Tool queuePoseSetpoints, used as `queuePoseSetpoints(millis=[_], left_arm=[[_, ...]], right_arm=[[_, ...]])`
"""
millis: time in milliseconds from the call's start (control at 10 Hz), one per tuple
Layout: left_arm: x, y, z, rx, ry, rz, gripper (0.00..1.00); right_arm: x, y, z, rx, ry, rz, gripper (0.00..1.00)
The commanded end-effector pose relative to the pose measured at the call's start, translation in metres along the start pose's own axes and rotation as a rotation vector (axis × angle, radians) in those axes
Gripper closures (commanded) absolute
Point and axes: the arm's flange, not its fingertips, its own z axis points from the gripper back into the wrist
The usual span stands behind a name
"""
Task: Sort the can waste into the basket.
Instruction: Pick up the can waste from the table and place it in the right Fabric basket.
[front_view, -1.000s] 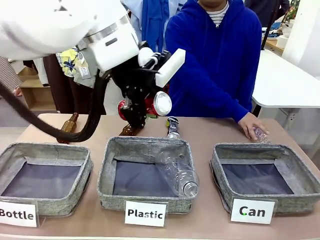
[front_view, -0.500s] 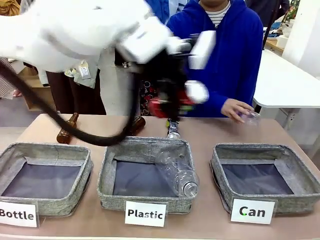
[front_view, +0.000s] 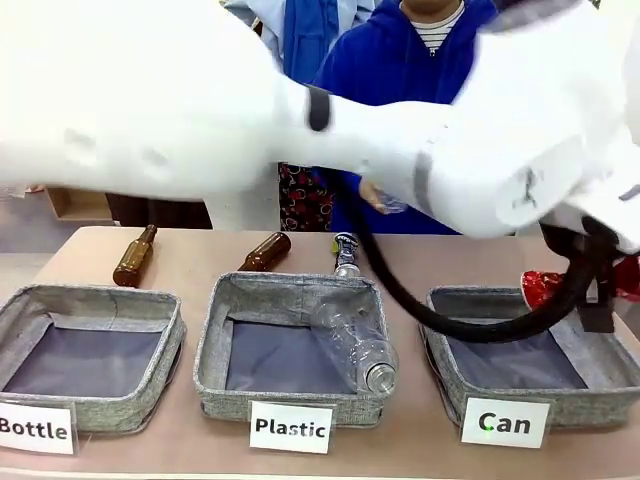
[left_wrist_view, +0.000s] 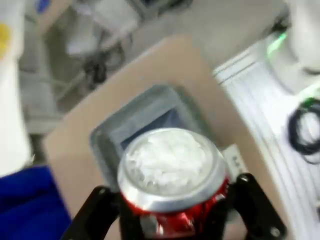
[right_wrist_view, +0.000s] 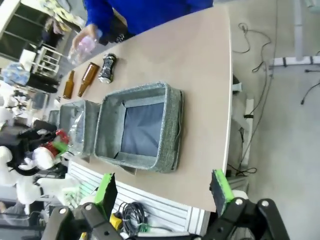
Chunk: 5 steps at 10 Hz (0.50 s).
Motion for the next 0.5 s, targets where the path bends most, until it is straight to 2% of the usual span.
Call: queuePoseSetpoints(millis=[0, 400], left_arm=[[0.035, 0.064, -0.033, 0.053, 0.194, 0.07, 1.0], [0.018, 0.069, -0.059, -0.007, 0.244, 0.104, 1.0]], right_arm=[[0.005, -0.01, 0.009, 0.048, -0.027, -0.063, 0.0], [0.001, -0.012, 0.009, 0.064, -0.002, -0.024, 0.0]])
